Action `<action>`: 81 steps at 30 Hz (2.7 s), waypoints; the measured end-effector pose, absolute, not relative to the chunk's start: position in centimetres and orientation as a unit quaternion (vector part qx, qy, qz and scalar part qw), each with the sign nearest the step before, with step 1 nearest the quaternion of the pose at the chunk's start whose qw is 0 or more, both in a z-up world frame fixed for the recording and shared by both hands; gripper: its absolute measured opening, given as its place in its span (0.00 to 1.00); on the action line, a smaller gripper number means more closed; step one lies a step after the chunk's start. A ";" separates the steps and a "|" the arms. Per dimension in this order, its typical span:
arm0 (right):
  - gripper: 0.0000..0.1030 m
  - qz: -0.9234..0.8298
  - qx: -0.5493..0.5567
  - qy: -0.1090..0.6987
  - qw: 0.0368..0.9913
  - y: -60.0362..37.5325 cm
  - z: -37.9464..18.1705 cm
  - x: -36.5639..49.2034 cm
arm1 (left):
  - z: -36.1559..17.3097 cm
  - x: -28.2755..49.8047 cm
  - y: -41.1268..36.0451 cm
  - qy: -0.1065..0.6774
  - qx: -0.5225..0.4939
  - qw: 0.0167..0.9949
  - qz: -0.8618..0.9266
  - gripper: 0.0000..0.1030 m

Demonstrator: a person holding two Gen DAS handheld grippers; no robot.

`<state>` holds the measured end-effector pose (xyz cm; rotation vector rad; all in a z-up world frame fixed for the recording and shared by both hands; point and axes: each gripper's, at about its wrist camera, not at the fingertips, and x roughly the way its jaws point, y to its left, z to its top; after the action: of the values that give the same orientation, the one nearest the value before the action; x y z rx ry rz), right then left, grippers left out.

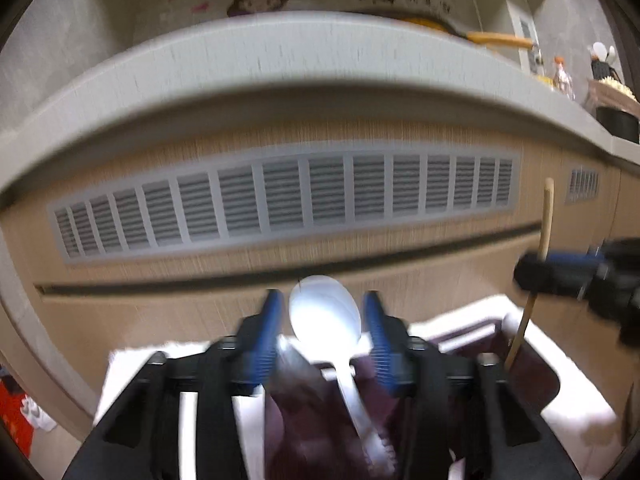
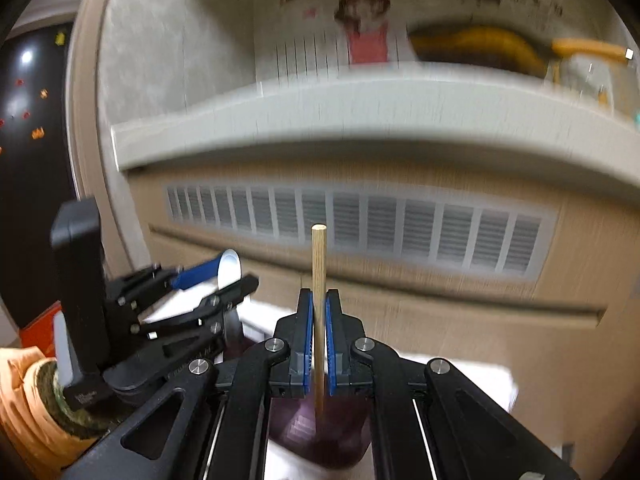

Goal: Organize utensils
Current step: 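Insert the white spoon and the chopstick into the caddy and open both tools, then grasp the wooden spoon by its handle with the right tool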

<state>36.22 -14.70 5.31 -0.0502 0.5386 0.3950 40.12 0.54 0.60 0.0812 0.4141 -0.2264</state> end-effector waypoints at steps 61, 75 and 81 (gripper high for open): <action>0.20 0.138 -0.056 0.487 0.861 -8.3 -7.3 24.7 | -6.9 17.8 13.4 0.382 -0.052 0.922 -0.046 0.72; 0.20 0.103 -0.074 0.500 0.857 -6.2 -9.3 27.2 | -7.3 17.4 13.5 0.386 -0.066 0.918 -0.058 0.72; 0.10 0.137 -0.063 0.478 0.865 -8.3 -7.6 26.0 | -6.8 17.4 12.8 0.388 -0.054 0.918 -0.066 0.72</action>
<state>26.04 -8.33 -7.61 -0.1313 1.0015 0.2865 17.44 12.78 -6.82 -0.1119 0.7987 -0.1367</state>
